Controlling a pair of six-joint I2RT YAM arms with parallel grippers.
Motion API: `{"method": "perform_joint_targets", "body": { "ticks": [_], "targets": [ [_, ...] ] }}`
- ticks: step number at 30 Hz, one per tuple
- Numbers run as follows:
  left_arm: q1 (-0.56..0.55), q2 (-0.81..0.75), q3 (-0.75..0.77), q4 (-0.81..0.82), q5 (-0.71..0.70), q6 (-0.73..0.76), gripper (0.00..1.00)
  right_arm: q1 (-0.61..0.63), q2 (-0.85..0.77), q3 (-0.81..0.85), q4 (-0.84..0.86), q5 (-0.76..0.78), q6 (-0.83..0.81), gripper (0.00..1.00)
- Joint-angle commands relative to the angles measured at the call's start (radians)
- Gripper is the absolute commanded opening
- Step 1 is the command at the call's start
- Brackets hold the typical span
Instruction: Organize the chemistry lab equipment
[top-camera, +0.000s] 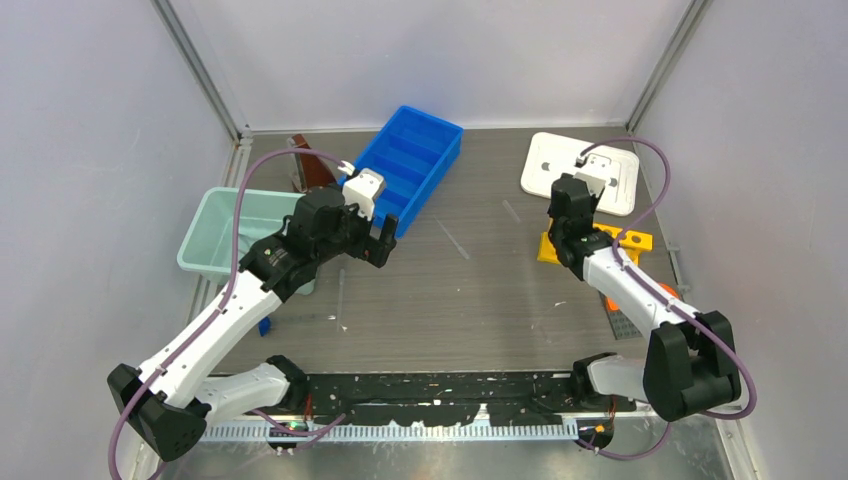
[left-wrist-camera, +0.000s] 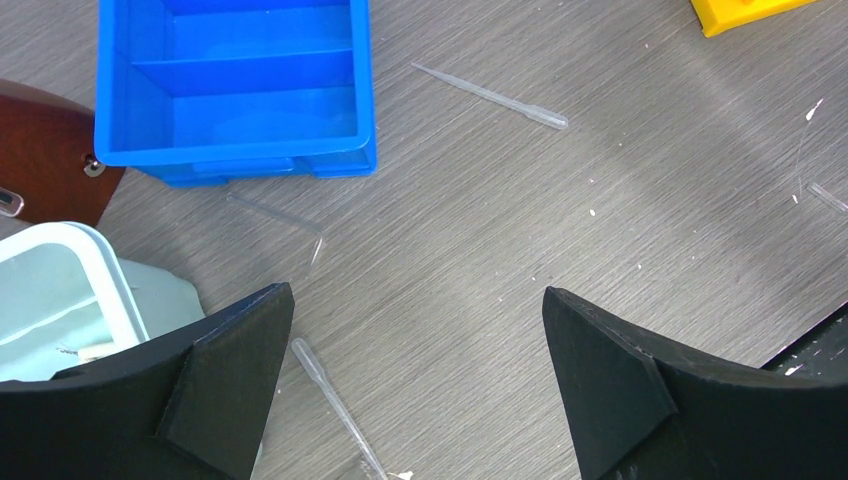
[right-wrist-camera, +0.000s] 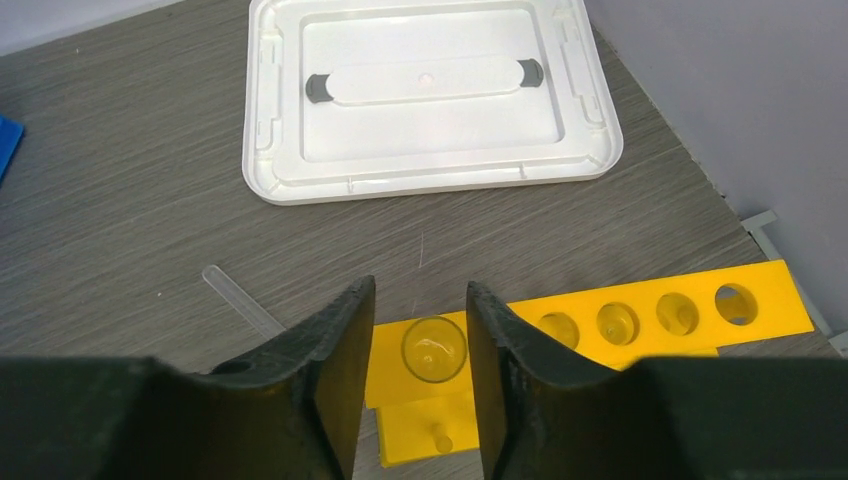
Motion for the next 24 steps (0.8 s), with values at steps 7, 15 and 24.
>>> {"method": "perform_joint_targets", "body": {
  "ticks": [7,15,24],
  "targets": [
    [-0.003,-0.028,-0.006,0.029,-0.014,0.017,1.0,-0.002,-0.037,0.154,-0.203,-0.054,0.084,0.66],
    [-0.004,-0.036,0.003,0.012,-0.03,0.019,1.0,-0.002,-0.055,0.298,-0.464,-0.135,0.123,0.79],
    [-0.005,-0.113,-0.008,0.029,-0.215,0.029,1.0,0.001,-0.063,0.436,-0.638,-0.336,0.147,0.71]
  ]
}}
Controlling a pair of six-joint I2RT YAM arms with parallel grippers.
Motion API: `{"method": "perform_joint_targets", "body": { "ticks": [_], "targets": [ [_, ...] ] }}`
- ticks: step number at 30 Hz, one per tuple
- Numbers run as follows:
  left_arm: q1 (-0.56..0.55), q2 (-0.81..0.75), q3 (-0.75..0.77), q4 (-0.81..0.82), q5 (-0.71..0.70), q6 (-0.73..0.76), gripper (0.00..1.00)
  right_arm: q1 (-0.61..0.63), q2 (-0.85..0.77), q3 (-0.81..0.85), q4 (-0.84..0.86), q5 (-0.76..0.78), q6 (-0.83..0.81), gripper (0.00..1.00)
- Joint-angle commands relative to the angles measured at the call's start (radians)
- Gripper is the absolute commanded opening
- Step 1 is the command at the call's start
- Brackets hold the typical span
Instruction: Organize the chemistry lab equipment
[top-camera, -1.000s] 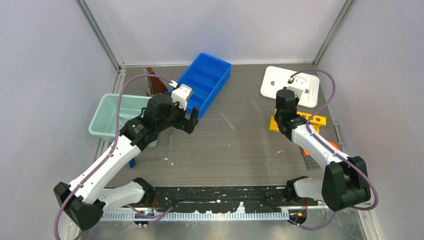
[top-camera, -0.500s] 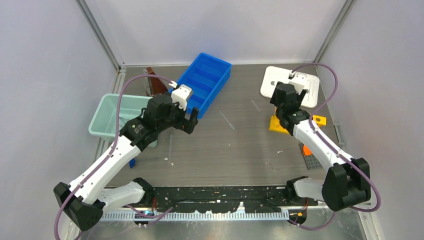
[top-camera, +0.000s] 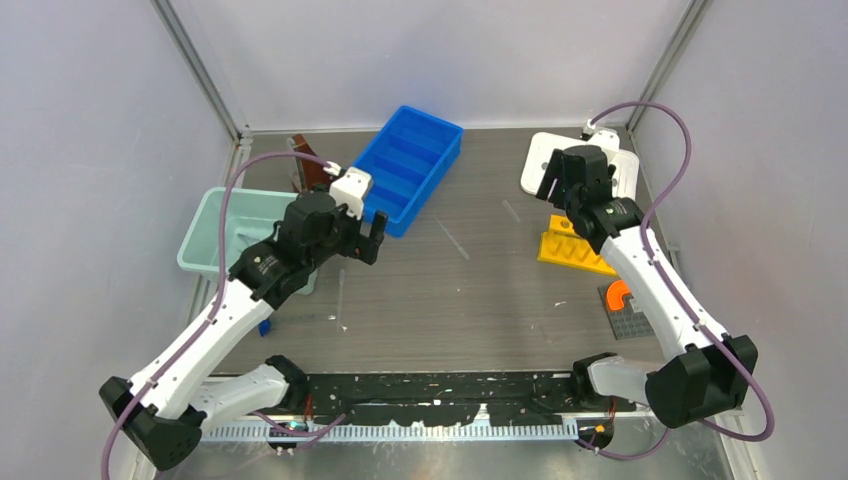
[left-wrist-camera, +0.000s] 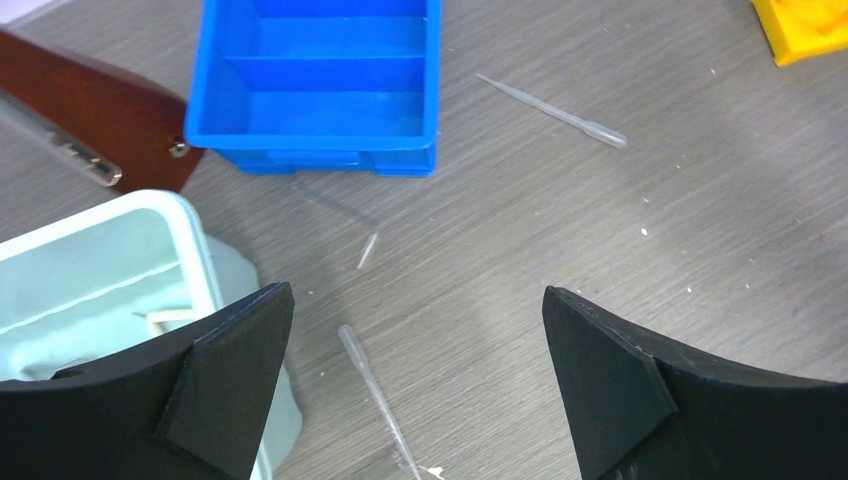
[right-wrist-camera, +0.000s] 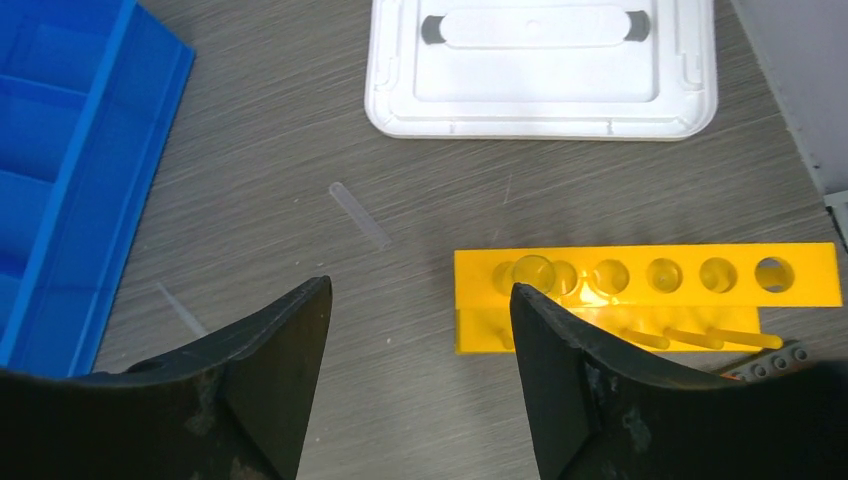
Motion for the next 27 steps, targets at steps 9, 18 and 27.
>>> {"method": "perform_joint_targets", "body": {
  "ticks": [9,18,27],
  "targets": [
    [-0.003,-0.175,-0.051,0.114,-0.258,0.042,1.0,0.079,-0.014,0.009,-0.021,-0.202,0.052,0.47],
    [-0.003,-0.196,-0.07,0.138,-0.271,0.05,1.0,0.247,0.151,0.024,0.037,-0.139,0.009,0.46],
    [-0.004,-0.197,-0.067,0.132,-0.272,0.05,1.0,0.28,0.357,0.022,0.135,-0.266,-0.025,0.45]
  ]
}}
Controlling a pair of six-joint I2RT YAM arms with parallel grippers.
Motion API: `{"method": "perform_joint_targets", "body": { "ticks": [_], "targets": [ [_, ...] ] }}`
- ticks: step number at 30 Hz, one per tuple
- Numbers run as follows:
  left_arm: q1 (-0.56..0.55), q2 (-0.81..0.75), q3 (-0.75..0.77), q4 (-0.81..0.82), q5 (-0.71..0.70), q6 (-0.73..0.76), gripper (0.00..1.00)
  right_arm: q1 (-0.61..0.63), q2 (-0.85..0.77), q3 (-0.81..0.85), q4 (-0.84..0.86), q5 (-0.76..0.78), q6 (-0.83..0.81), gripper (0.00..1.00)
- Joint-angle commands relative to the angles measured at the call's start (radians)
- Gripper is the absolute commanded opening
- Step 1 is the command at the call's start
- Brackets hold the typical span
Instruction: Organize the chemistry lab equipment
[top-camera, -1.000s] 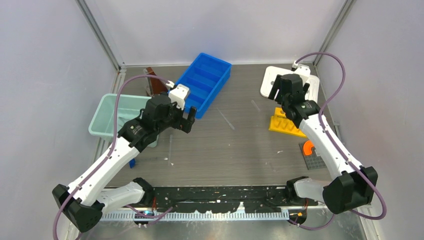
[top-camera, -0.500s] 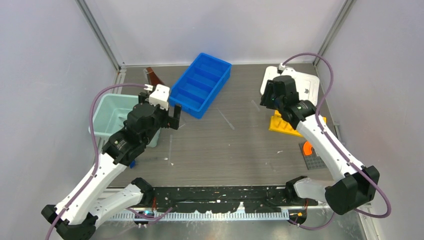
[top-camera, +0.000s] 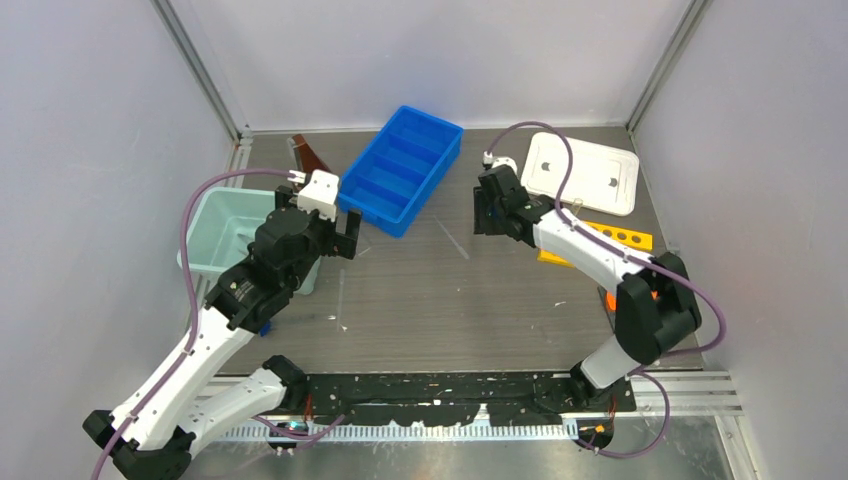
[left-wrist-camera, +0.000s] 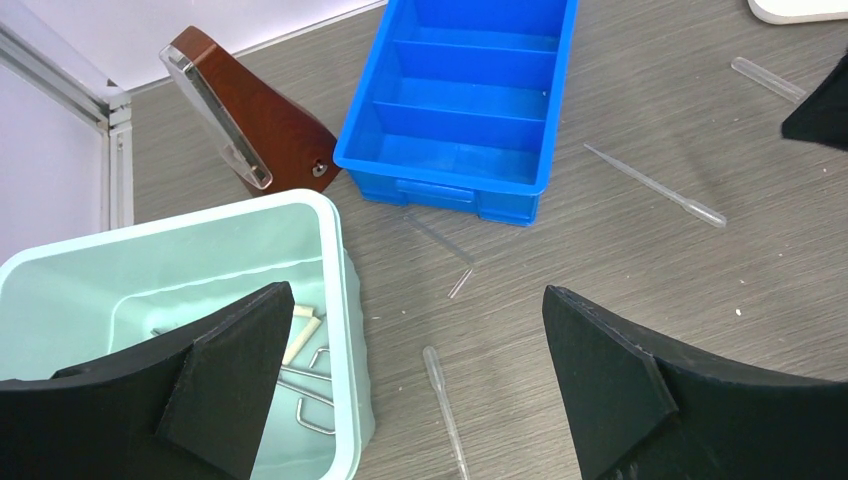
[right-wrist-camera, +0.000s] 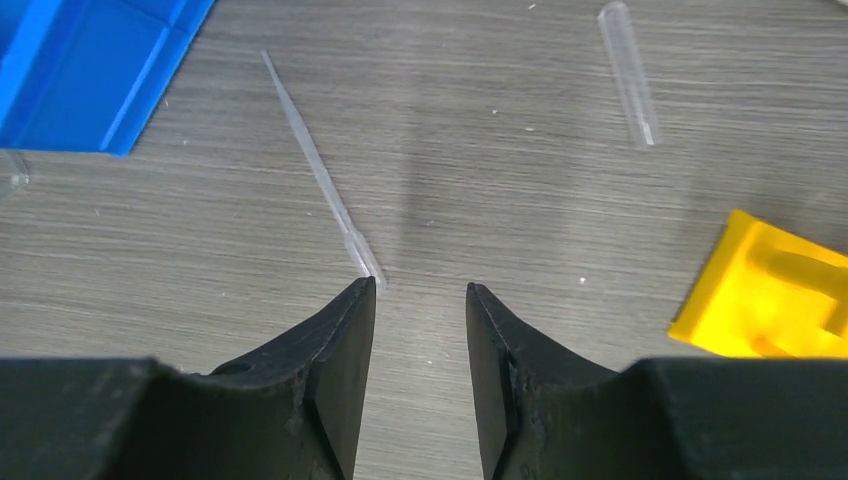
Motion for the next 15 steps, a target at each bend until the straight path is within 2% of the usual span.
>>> {"method": "perform_joint_targets", "body": {
  "ticks": [1,6,15],
  "targets": [
    [-0.003,-0.013,0.005,0.055,-0.02,0.006,1.0,0.005,0.072,0.014,0.087,-0.072,-0.025,0.45],
    [-0.003,-0.014,0.003,0.057,-0.021,0.005,1.0,0.006,0.181,0.034,0.105,-0.11,-0.035,0.44],
    [-0.004,-0.014,0.005,0.057,-0.019,0.003,1.0,0.03,0.268,0.038,0.142,-0.133,-0.037,0.44]
  ]
}}
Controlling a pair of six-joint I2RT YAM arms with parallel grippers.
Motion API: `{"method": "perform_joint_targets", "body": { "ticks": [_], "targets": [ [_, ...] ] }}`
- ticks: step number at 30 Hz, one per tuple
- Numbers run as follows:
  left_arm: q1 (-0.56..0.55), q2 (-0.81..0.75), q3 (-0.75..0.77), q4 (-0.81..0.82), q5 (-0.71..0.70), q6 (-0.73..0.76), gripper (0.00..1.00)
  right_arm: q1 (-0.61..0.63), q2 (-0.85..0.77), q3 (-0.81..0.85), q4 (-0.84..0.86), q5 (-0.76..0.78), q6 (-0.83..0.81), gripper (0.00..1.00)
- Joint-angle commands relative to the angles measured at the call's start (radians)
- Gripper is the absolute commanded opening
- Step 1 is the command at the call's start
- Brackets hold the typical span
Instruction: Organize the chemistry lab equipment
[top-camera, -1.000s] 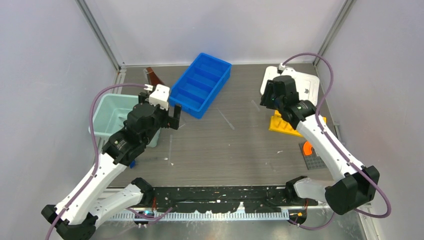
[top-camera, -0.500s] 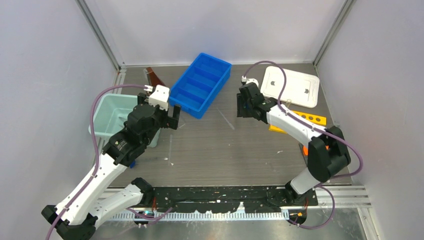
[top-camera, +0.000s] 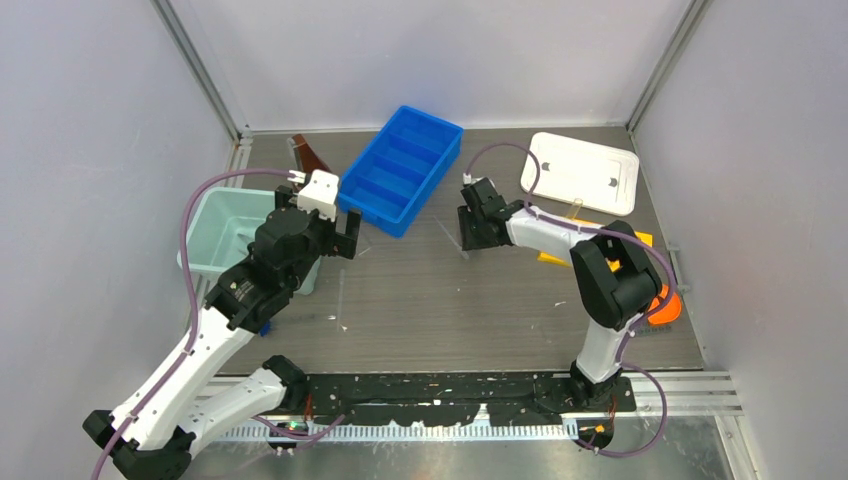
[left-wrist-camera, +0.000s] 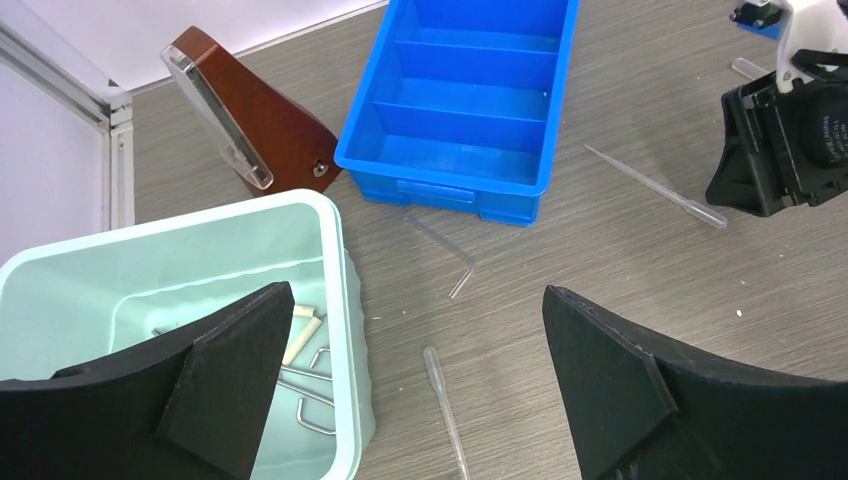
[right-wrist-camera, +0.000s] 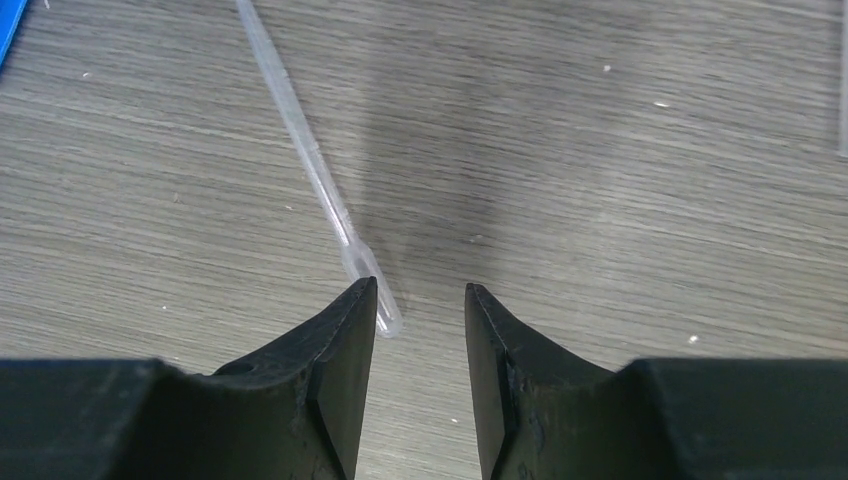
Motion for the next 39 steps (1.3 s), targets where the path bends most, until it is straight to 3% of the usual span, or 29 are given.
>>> {"method": "perform_joint_targets", "body": {
  "ticks": [1,11,18,25,39],
  "targets": [
    [-0.004,-0.013,0.004,0.056,-0.016,0.003,1.0,0.023,0.018,0.036,0.061,-0.012,-0.012,0.44],
    [-0.003,-0.006,0.003,0.056,-0.013,0.003,1.0,0.056,0.075,0.04,0.065,0.007,-0.01,0.42],
    [-0.004,-0.002,0.003,0.056,-0.013,0.004,1.0,0.071,0.076,0.044,0.042,0.056,-0.018,0.28],
    [-0.003,-0.002,0.0,0.058,-0.009,0.005,1.0,0.073,0.011,0.02,0.046,0.064,-0.01,0.17],
    [-0.004,0.015,-0.003,0.059,0.003,0.007,1.0,0.073,-0.197,-0.086,0.164,0.028,-0.056,0.15]
  ]
}}
